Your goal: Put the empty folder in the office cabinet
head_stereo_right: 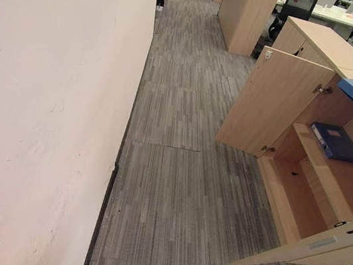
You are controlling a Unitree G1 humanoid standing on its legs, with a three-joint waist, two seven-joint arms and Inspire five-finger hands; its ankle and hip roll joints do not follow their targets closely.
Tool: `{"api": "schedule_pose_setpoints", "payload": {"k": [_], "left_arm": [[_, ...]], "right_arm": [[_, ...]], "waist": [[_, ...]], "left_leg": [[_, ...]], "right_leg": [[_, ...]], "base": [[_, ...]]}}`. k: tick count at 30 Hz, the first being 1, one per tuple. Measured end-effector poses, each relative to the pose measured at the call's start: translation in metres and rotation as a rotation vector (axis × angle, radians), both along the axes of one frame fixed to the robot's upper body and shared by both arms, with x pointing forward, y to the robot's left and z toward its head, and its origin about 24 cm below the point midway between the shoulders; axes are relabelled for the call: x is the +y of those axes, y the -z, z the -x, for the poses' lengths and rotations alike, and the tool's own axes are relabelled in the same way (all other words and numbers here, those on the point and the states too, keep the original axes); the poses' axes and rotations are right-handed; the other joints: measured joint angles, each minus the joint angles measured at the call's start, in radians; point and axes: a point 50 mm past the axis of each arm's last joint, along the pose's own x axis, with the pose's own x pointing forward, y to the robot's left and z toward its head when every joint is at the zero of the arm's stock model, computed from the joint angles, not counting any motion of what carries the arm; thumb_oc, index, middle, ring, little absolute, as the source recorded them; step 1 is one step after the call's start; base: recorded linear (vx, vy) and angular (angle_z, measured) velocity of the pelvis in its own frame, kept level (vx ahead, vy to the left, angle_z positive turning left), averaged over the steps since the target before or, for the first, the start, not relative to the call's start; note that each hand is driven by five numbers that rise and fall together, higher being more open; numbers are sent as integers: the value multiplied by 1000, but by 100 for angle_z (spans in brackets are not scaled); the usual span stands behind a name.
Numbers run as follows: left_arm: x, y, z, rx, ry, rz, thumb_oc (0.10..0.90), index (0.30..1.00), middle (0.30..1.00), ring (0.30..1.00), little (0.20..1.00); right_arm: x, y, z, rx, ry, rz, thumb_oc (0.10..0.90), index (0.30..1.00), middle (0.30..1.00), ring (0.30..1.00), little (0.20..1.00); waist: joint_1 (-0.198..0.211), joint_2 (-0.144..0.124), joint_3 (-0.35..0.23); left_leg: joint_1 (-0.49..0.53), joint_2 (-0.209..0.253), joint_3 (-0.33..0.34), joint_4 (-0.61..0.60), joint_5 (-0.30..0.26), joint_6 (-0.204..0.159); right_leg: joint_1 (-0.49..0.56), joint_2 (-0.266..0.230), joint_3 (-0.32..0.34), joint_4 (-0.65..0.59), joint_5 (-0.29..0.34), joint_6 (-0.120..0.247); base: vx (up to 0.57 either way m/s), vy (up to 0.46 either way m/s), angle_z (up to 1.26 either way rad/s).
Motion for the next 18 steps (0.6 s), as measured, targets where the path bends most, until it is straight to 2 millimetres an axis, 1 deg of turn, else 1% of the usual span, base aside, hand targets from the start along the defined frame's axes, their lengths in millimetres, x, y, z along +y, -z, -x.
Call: {"api": "schedule_pose_setpoints", "payload": {"k": [5,18], "left_arm": [[-1,0,-3,1,34,-7,800,900,900,900,900],[-1,0,-4,6,46,-9,800,900,900,900,900]], "right_arm": [[0,0,0,0,-1,0,800,900,900,900,900],[0,0,-1,-3,-4,1,800,900,900,900,900]], "waist": [[0,-1,0],[0,1,1]], "left_leg": [[-1,0,-8,-10,7,-2],[-1,0,-9,-12,7,-1]], "right_leg": [[-1,-1,-10,0,0,0],[-2,-1,-12,0,0,0]], "base": [[10,-9,5],[2,1,0]]}}
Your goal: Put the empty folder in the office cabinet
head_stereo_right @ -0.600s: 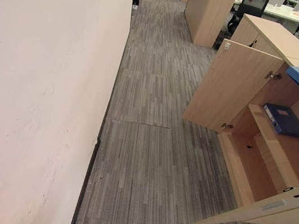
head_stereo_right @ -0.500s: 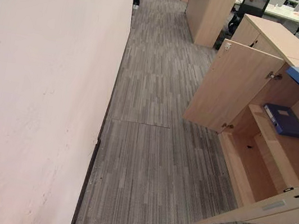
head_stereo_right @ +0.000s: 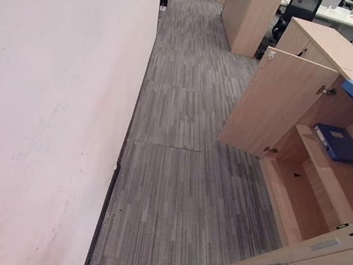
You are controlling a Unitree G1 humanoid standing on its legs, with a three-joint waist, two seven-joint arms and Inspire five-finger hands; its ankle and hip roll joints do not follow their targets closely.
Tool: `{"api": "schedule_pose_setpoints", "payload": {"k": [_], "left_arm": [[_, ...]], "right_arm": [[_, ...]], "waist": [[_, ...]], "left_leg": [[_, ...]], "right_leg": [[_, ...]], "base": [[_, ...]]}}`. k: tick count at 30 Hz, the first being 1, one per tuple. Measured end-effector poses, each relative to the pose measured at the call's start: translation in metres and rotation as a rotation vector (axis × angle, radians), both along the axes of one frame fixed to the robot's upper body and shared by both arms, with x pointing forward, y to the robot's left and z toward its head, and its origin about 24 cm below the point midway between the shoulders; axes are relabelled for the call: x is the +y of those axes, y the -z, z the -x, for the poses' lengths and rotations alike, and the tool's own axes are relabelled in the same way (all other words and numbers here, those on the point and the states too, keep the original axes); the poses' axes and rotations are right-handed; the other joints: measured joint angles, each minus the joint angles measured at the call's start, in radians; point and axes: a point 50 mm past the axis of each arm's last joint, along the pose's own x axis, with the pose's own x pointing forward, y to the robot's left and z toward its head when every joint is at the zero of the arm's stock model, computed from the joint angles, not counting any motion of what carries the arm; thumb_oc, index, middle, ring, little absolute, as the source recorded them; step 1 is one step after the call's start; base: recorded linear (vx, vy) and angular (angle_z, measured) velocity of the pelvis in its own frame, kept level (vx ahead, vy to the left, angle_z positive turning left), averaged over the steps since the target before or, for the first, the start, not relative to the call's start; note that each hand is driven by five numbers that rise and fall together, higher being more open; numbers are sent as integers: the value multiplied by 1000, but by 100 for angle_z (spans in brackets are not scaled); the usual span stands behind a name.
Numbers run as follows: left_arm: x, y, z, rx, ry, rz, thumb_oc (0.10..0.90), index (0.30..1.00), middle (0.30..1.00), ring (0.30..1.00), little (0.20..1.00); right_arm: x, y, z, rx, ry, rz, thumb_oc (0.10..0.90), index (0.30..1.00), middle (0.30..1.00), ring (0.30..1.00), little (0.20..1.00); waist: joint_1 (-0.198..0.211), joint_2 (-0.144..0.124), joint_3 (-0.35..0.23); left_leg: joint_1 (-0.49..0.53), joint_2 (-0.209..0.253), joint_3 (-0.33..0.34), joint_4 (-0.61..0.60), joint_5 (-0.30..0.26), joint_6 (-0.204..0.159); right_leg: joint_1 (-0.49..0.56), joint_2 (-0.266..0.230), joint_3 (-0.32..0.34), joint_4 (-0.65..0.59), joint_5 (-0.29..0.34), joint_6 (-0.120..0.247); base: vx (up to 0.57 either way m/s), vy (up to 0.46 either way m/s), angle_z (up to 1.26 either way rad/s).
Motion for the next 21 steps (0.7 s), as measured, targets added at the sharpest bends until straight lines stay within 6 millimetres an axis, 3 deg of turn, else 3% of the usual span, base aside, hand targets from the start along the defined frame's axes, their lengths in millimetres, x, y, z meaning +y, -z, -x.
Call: {"api": "schedule_pose_setpoints", "payload": {"k": [16,21], "left_arm": [[-4,3,0,48,22,11,800,900,900,900,900],[-15,3,-10,49,249,-25,800,900,900,900,900]], "right_arm": [[-2,-2,-4,-25,67,-13,800,900,900,900,900],[-11,-5,-10,-24,20,26,800,900,900,900,900]], "waist": [[-11,21,-4],[-30,58,-8]], "left_leg": [[4,-1,3,0,1,2],[25,-13,30,0,-6,14]], "right_leg": [[3,-1,4,0,3,0],[15,-13,26,0,9,8]], "base": [[5,2,0],[1,9,-13]]}}
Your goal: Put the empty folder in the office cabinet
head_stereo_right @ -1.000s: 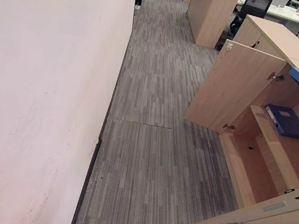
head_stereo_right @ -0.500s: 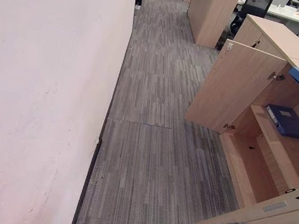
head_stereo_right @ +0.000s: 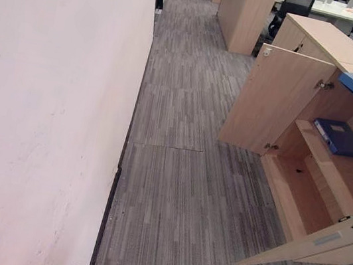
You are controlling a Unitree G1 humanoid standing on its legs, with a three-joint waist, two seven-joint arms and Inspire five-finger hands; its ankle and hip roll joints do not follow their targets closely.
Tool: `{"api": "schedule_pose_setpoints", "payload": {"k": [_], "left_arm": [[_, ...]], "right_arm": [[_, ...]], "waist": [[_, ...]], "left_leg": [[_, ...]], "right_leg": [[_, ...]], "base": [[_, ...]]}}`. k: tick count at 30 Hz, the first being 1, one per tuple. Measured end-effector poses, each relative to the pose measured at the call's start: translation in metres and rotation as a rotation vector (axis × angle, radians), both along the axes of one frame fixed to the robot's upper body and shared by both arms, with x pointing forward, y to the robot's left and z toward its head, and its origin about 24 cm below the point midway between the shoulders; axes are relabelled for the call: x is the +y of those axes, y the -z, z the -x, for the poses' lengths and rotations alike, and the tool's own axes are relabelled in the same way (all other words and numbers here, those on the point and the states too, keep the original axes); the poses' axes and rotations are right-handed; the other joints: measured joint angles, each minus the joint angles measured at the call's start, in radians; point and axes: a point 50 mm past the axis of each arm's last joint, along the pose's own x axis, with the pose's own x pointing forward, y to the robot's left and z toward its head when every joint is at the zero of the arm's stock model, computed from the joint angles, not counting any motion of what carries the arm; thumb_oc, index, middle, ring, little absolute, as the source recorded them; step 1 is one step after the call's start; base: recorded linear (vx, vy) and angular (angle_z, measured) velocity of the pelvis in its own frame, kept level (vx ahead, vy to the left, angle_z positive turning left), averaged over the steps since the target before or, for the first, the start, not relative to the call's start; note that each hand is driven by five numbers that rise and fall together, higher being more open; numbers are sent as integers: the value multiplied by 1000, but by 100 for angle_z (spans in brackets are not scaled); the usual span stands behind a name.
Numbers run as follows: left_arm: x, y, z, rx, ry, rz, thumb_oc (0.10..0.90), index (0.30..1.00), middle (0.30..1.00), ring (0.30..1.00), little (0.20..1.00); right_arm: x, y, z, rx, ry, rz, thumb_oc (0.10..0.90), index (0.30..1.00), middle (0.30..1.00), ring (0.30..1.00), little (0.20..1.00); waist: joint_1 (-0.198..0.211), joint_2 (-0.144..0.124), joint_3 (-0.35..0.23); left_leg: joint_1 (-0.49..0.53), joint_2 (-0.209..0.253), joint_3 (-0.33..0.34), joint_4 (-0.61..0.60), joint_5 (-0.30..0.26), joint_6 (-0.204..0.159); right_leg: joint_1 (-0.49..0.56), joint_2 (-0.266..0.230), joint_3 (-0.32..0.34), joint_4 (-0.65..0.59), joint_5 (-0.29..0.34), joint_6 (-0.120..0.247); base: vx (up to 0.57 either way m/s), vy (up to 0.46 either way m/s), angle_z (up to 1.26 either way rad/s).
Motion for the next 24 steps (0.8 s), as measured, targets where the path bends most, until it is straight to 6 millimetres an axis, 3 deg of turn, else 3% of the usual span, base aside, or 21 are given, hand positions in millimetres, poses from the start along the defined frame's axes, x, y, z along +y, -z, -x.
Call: {"api": "schedule_pose_setpoints", "payload": {"k": [2,11,24], "left_arm": [[-2,1,3,16,17,3,800,900,900,900,900],[0,1,2,19,38,-9,800,900,900,900,900],[2,0,2,25,64,-22,800,900,900,900,900]], "right_arm": [[-1,-1,-3,-3,-5,4,800,900,900,900,900],[3,0,-5,24,-116,27,800,900,900,900,900],[3,2,1,53,-108,29,800,900,900,900,900]], "waist": [[-22,11,-6],[-20,-4,-15],[-19,-14,-28]], "left_leg": [[8,-4,2,-1,-2,3],[8,-4,1,0,-4,7],[-6,-4,-5,4,-6,11]], "right_leg": [[4,-4,2,0,1,2],[4,-4,2,0,1,3],[1,-5,-4,0,1,3]], "base": [[-1,1,-2],[0,0,0],[43,-37,1]]}}
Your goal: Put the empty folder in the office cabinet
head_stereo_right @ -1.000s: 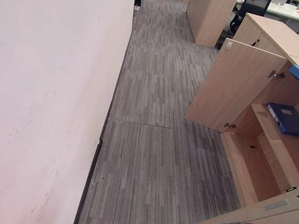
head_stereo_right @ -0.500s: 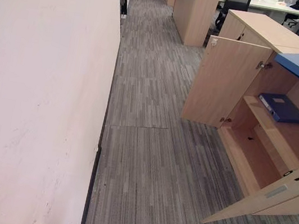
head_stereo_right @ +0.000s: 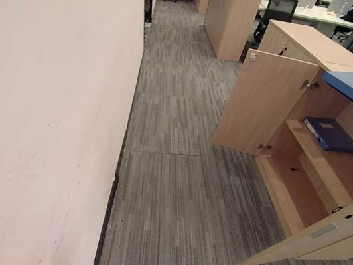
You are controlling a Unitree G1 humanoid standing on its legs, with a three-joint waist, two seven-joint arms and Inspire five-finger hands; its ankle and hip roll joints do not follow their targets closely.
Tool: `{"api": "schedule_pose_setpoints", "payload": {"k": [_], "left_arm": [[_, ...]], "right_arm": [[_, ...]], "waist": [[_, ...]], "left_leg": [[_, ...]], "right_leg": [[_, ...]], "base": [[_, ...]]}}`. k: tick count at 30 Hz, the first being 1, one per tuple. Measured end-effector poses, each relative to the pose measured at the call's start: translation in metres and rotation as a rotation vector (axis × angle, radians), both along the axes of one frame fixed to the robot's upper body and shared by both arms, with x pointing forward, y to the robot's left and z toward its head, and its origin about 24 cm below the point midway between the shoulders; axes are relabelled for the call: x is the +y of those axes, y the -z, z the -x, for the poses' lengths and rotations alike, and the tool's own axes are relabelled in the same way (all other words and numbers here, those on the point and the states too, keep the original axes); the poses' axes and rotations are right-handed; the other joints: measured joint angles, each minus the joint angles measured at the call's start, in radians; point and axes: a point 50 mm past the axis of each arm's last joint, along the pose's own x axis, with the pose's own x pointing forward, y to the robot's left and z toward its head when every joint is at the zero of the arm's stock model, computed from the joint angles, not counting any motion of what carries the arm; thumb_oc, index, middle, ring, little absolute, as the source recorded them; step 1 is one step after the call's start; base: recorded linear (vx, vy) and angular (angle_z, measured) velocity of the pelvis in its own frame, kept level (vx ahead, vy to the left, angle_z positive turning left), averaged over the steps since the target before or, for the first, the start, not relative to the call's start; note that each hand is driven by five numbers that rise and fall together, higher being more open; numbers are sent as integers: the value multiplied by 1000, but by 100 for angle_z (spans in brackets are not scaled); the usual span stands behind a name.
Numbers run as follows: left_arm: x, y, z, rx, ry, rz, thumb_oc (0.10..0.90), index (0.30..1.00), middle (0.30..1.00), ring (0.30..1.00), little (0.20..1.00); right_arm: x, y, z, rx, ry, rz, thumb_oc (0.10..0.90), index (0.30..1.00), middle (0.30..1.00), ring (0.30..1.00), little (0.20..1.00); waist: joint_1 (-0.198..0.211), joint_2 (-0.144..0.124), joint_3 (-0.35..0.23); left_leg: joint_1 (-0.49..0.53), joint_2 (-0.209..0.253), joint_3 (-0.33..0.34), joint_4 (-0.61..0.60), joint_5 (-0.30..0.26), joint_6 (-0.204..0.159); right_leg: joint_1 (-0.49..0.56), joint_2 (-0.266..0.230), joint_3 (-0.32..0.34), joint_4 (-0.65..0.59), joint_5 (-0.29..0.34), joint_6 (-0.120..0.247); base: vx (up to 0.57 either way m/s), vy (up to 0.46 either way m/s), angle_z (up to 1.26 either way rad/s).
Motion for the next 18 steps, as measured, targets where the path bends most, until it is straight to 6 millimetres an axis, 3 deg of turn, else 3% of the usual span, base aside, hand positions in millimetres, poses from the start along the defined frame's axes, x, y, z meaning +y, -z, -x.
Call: {"api": "schedule_pose_setpoints", "payload": {"k": [3,8,10,11,12,13,14,15,16,17,18], "left_arm": [[1,0,-1,-2,-3,-4,800,900,900,900,900],[4,-4,-22,-33,-1,-16,800,900,900,900,900],[6,-5,-25,-39,-14,-21,800,900,900,900,900],[9,-7,-31,-55,-25,-28,800,900,900,900,900],[10,-9,-39,-81,-30,-39,800,900,900,900,900],[16,-12,-42,-105,-55,-41,800,900,900,900,900],[20,-15,-48,-133,-74,-51,800,900,900,900,900],[22,-18,-55,-157,-70,-54,800,900,900,900,900],[23,-20,-62,-180,-63,-55,800,900,900,900,900],[22,-20,-63,-179,-62,-57,800,900,900,900,900],[17,-18,-59,-159,-60,-47,800,900,900,900,900]], "right_arm": [[0,0,0,0,0,-1,800,900,900,900,900],[0,0,1,10,-6,4,800,900,900,900,900],[-1,1,1,22,-2,9,800,900,900,900,900],[1,2,2,32,-11,9,800,900,900,900,900],[-1,0,-5,23,2,17,800,900,900,900,900],[-4,-1,-8,17,1,21,800,900,900,900,900],[-2,-1,-11,14,-11,26,800,900,900,900,900],[-1,0,-10,27,-20,27,800,900,900,900,900],[1,1,-6,42,-30,25,800,900,900,900,900],[3,2,-7,50,-44,27,800,900,900,900,900],[0,1,-8,46,-48,33,800,900,900,900,900]], "waist": [[2,-6,4],[23,-21,16],[23,-28,34],[25,-44,45],[48,-40,63],[64,-57,72],[56,-92,81],[64,-111,90],[81,-116,89],[77,-118,86],[84,-109,76]], "left_leg": [[-5,2,-1,15,-5,7],[-95,12,4,165,-39,10],[-126,23,8,235,-53,-11],[-151,23,23,289,-37,-35],[-198,48,23,376,-31,-61],[-233,44,28,455,-28,-73],[-268,35,12,550,-26,-96],[-320,36,1,638,15,-100],[-335,35,19,652,10,-92],[-344,20,60,595,5,-81],[-331,26,72,507,4,-54]], "right_leg": [[0,7,-1,6,-1,-1],[-25,7,-15,21,-7,-15],[-35,10,-23,52,-26,-30],[-33,8,-28,58,-29,-31],[-64,19,-53,166,-74,-46],[-118,5,-66,330,-158,-46],[-143,-19,-59,405,-227,-100],[-138,-20,-60,407,-250,-104],[-143,-30,-52,391,-251,-105],[-116,-14,-34,255,-239,-84],[-97,29,-30,212,-223,-67]], "base": [[54,-86,1],[78,-125,10],[78,-101,17],[103,-134,6],[103,-134,-13],[120,-84,-8],[146,-24,16],[223,1,20],[242,75,-10],[269,111,-45],[298,148,-67]]}}
